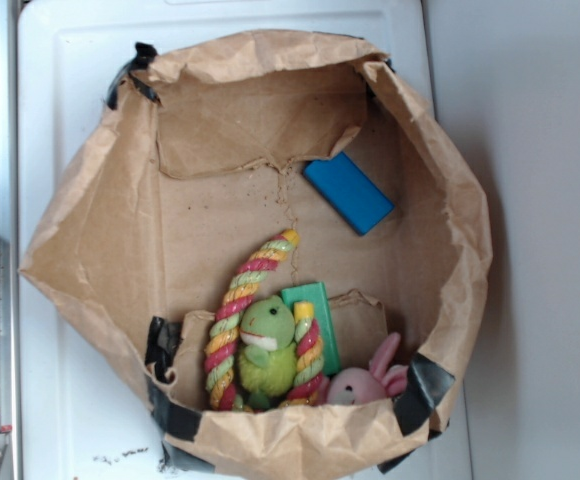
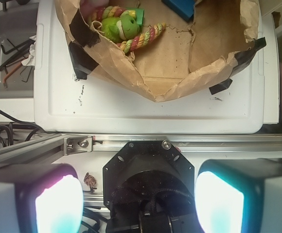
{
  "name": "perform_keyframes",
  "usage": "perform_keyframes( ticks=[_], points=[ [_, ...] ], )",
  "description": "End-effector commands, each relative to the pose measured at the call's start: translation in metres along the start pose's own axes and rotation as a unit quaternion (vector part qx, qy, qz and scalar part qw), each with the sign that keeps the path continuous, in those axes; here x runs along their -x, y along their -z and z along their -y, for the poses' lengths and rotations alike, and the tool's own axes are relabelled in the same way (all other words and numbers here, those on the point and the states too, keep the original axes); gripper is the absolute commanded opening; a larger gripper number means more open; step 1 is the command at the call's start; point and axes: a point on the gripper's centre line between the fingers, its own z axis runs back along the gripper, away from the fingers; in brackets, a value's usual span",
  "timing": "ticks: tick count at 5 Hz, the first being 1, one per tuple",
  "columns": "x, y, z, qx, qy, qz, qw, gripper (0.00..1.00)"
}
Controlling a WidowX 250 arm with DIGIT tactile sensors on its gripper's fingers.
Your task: Grab the multicolored rope.
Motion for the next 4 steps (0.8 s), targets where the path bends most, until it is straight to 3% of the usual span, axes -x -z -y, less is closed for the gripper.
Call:
perform_keyframes(
  ticks=[1,3,4],
  points=[
    [0.0,0.0,0.0,0.0,0.0,0.0,1.0,1.0],
    [-0.036,0.008,-0.002,0.009,-0.045,0.034,0.998,1.0],
    [-0.05,0.011,-0.005,0.0,-0.064,0.047,0.997,1.0]
  ],
)
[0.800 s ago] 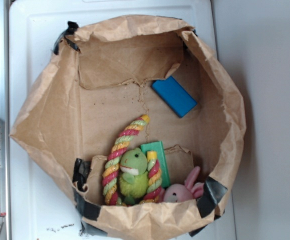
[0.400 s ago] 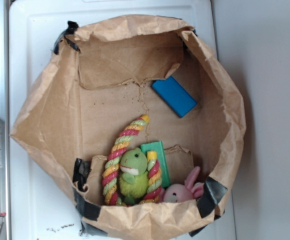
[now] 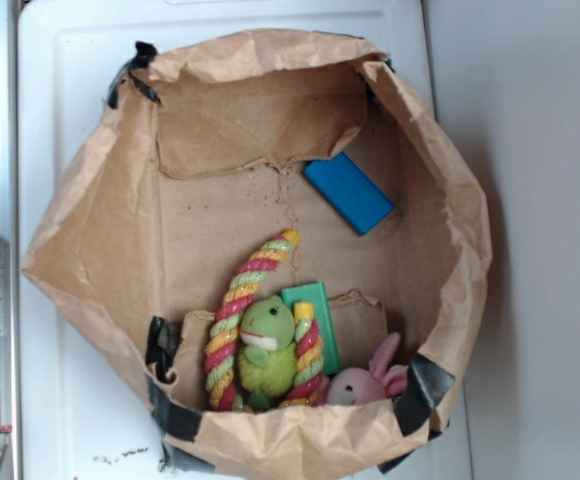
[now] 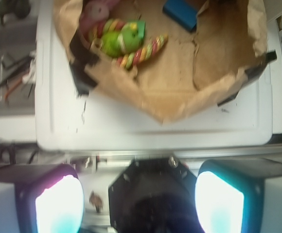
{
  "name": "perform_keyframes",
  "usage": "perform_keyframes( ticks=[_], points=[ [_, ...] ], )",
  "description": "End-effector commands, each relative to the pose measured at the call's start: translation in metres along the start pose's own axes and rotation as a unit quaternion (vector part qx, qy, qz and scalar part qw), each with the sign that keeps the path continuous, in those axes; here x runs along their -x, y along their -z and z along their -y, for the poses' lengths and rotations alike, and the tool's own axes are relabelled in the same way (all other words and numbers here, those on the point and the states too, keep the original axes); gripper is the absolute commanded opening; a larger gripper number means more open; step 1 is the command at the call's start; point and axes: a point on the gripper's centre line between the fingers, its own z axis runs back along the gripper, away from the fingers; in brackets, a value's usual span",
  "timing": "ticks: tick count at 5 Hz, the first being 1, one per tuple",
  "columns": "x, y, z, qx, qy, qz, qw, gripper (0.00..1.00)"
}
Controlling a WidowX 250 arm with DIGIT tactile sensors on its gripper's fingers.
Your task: Grab the multicolored rope.
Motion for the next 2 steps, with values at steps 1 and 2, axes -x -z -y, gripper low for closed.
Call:
perform_keyframes(
  ticks=[1,2],
  points=[
    [-0.028,0.001,-0.002,-0.005,-0.04,0.032,0.999,1.0],
    [-0.044,0.01,-0.001,0.006,-0.085,0.038,0.996,1.0]
  ],
)
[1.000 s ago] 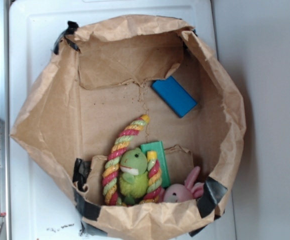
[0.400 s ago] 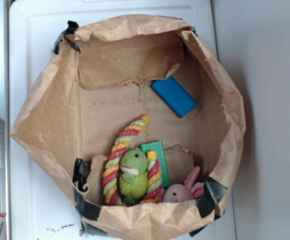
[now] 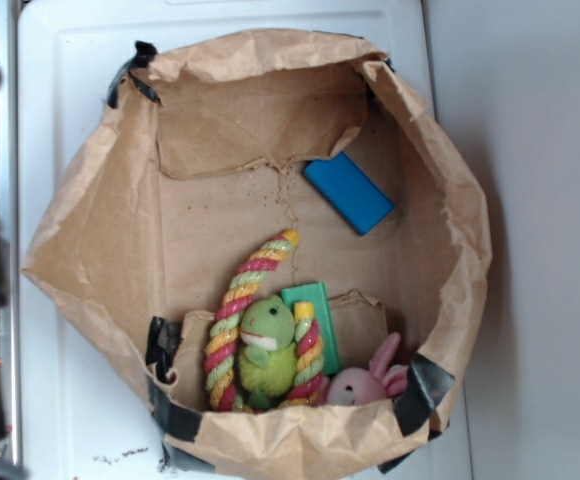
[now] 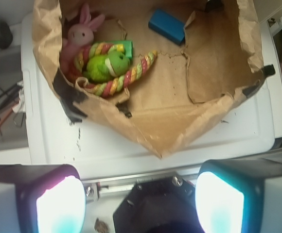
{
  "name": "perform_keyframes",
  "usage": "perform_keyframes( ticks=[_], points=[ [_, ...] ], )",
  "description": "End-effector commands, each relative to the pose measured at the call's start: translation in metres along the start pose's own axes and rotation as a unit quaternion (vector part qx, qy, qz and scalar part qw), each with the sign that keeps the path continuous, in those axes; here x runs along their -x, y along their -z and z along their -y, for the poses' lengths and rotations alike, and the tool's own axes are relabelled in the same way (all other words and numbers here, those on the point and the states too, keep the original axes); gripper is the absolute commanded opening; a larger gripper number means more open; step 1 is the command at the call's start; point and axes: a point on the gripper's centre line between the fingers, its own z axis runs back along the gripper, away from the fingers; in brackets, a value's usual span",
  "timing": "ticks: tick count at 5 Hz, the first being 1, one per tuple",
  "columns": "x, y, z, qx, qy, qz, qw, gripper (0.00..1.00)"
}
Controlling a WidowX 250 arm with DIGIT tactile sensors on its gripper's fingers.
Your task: Grab the multicolored rope.
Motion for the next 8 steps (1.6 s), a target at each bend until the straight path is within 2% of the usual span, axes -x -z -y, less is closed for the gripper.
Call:
perform_keyframes(
  ticks=[1,3,5,6,8],
  points=[
    [-0.033,0.009,0.007,0.013,-0.07,0.012,0.997,1.0],
    [-0.057,0.03,0.007,0.027,-0.141,0.017,0.989,1.0],
    [-0.067,0.037,0.0,0.049,-0.24,0.041,0.969,1.0],
    [-0.07,0.044,-0.002,0.041,-0.297,0.054,0.952,1.0],
    [-0.087,0.064,-0.017,0.021,-0.299,0.038,0.953,1.0]
  ],
)
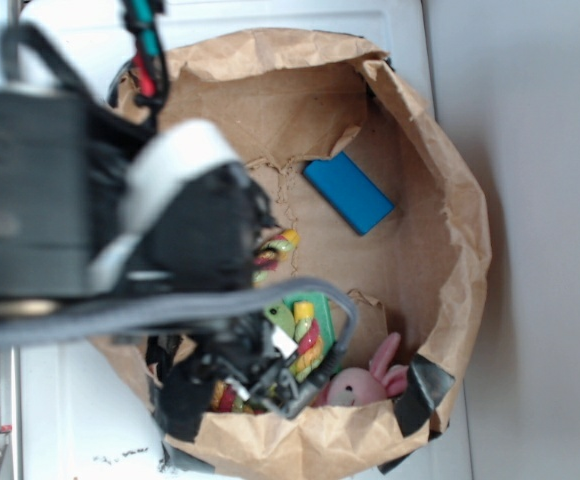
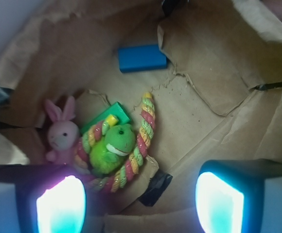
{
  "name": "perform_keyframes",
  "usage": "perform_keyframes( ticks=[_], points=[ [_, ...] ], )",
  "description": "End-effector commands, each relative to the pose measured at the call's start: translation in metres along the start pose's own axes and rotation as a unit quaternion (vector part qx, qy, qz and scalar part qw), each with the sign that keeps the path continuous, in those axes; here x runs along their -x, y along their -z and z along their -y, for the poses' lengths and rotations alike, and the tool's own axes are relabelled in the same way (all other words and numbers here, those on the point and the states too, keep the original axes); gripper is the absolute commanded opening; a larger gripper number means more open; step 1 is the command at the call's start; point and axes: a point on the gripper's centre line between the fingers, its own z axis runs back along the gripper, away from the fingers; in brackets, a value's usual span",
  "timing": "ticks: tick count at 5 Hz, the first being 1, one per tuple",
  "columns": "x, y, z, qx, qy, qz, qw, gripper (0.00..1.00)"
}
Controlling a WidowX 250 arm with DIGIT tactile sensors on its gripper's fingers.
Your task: Grab the multicolored rope.
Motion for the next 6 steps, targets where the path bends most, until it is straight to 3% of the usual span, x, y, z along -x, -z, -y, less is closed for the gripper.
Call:
perform_keyframes(
  ticks=[1,2,6],
  points=[
    [-0.036,0.0123,-0.0053,0.001,0.003,0.016,1.0,1.0],
    [-0.0386,0.0167,-0.0059,0.0,0.002,0.039,0.999,1.0],
    [-0.0384,0.0178,-0.0061,-0.003,0.013,0.039,0.999,1.0]
  ],
)
